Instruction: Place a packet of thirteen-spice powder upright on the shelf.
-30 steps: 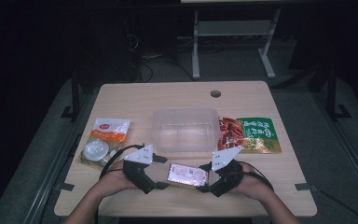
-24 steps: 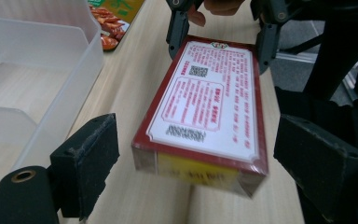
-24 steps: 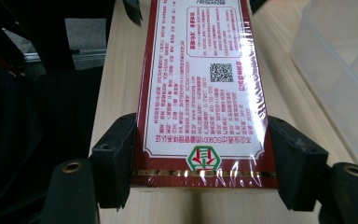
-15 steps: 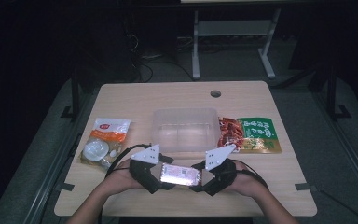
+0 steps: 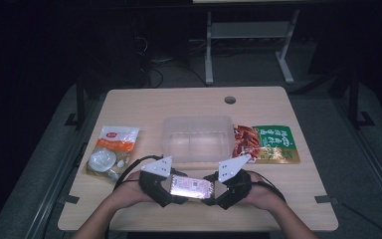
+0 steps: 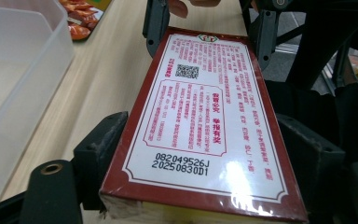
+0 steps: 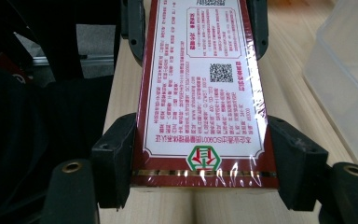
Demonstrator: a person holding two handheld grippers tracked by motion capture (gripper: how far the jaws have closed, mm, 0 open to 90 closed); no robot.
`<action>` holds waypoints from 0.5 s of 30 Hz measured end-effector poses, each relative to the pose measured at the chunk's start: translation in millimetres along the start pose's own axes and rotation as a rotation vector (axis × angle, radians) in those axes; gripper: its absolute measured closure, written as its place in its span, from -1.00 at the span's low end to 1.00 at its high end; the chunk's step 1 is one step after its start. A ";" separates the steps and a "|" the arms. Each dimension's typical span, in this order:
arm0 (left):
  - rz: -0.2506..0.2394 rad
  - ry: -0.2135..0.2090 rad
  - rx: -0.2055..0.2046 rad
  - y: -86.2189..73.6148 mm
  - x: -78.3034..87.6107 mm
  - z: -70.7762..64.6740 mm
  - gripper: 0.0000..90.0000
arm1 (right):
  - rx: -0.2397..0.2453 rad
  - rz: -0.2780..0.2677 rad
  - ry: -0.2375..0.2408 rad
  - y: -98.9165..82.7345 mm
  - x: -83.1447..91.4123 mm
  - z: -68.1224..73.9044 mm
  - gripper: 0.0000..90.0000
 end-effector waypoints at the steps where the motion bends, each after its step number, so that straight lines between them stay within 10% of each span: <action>1: -0.001 -0.001 0.000 0.0 -0.1 0.1 -0.43 | 0.000 0.000 0.000 0.1 -0.1 0.1 -0.29; 15: -0.007 -0.032 -0.005 -1.4 -1.7 -3.1 -0.34 | -0.004 0.003 0.026 -1.7 -1.8 1.9 -0.31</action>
Point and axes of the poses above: each handheld gripper's, and its own axes: x roughly backward along the jaws, y roughly out of its top, z roughly to its left, the point moved 7 cm from there along -x, roughly forward along the jaws, and after that the axes turned 5 degrees about -y, right-handed, at the moved point
